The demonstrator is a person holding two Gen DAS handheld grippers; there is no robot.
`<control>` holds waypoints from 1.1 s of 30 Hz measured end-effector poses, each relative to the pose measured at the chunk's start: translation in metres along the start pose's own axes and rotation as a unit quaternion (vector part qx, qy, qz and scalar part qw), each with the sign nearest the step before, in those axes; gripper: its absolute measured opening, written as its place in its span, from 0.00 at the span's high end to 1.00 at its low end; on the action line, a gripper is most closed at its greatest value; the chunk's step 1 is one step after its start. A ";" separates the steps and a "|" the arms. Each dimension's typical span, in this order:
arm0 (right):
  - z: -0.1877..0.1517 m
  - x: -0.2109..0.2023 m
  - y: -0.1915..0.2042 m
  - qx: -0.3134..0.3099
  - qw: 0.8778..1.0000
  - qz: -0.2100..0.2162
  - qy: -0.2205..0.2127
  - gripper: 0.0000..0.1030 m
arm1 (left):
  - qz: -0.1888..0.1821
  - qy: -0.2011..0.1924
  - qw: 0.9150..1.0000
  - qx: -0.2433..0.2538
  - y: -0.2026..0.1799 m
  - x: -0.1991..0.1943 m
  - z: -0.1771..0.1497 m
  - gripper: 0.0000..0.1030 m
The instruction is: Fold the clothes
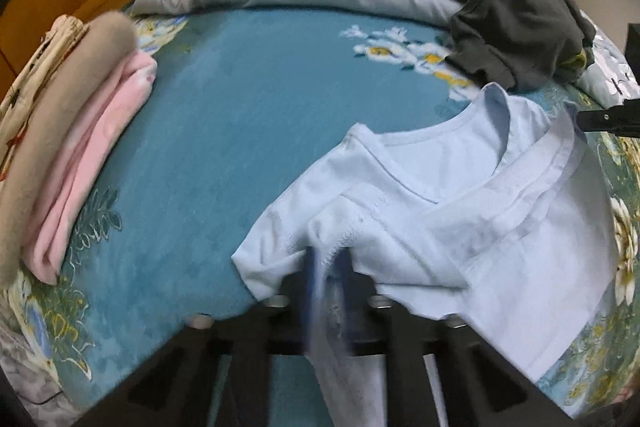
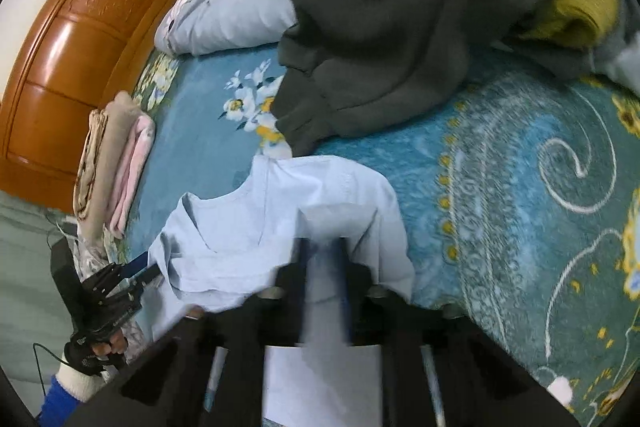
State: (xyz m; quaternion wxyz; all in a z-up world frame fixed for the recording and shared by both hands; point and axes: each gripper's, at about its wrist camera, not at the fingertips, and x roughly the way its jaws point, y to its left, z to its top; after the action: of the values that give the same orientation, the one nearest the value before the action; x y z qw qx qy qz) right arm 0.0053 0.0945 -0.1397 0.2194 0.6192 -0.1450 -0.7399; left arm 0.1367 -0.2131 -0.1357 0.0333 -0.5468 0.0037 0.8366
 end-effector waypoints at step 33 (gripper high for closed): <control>0.038 0.043 -0.009 0.065 0.998 0.004 -0.004 0.98 | -0.100 -0.049 0.962 -0.250 0.076 -0.020 -0.009 0.94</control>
State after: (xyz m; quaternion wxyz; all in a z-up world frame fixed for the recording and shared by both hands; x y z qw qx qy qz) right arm -0.0387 0.0786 -0.1731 0.1809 0.6285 -0.1960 -0.7307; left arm 0.1484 -0.2907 -0.1231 -0.0208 -0.4939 -0.2614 0.8291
